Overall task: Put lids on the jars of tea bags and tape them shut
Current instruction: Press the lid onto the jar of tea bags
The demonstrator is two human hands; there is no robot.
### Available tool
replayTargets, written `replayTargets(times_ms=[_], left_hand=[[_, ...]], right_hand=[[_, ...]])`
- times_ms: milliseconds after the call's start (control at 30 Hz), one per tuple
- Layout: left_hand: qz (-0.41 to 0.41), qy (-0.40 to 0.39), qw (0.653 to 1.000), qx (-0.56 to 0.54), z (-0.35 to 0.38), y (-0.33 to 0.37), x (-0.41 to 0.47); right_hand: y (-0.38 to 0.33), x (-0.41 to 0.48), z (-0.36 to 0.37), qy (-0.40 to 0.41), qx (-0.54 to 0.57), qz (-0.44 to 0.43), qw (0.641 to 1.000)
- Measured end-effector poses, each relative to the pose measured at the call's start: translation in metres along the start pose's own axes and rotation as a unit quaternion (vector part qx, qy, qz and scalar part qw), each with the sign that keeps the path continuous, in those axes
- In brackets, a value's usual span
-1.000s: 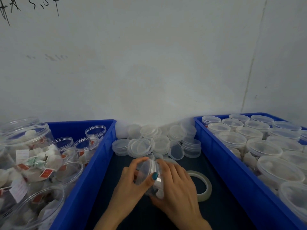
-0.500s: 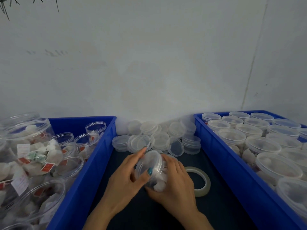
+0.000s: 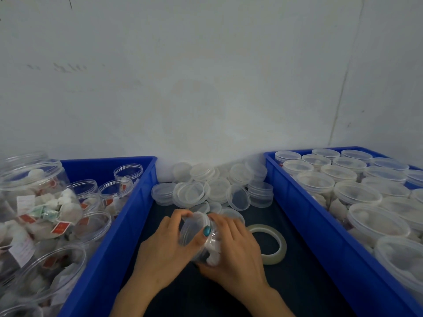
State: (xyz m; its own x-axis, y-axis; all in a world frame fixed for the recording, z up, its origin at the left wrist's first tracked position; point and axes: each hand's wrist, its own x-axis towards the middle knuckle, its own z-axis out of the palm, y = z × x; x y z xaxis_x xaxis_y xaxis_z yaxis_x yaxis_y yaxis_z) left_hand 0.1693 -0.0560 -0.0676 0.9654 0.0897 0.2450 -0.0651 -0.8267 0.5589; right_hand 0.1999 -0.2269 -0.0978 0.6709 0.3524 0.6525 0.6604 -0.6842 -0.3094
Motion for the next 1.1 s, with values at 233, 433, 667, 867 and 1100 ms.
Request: replayTargets(times_ms=[233, 433, 667, 867, 1100], left_hand=[[-0.048, -0.049, 0.998, 0.013, 0.009, -0.004, 0.003], [0.059, -0.031, 0.989, -0.134, 0.012, -0.003, 0.003], [0.177, 0.034, 0.941, -0.288, 0.013, 0.010, -0.001], [0.136, -0.026, 0.923, -0.358, -0.005, 0.009, -0.005], [0.063, 0.002, 0.906, -0.418, -0.007, -0.001, -0.001]], right_hand=[[0.004, -0.001, 0.003, -0.010, -0.059, -0.049, 0.997], [0.003, 0.003, -0.007, 0.004, -0.017, 0.027, 0.999], [-0.006, 0.000, -0.012, -0.032, 0.149, 0.074, 0.986], [-0.005, 0.004, -0.020, -0.202, 0.469, 0.123, 0.851], [-0.009, 0.004, -0.010, -0.134, 0.496, 0.176, 0.840]])
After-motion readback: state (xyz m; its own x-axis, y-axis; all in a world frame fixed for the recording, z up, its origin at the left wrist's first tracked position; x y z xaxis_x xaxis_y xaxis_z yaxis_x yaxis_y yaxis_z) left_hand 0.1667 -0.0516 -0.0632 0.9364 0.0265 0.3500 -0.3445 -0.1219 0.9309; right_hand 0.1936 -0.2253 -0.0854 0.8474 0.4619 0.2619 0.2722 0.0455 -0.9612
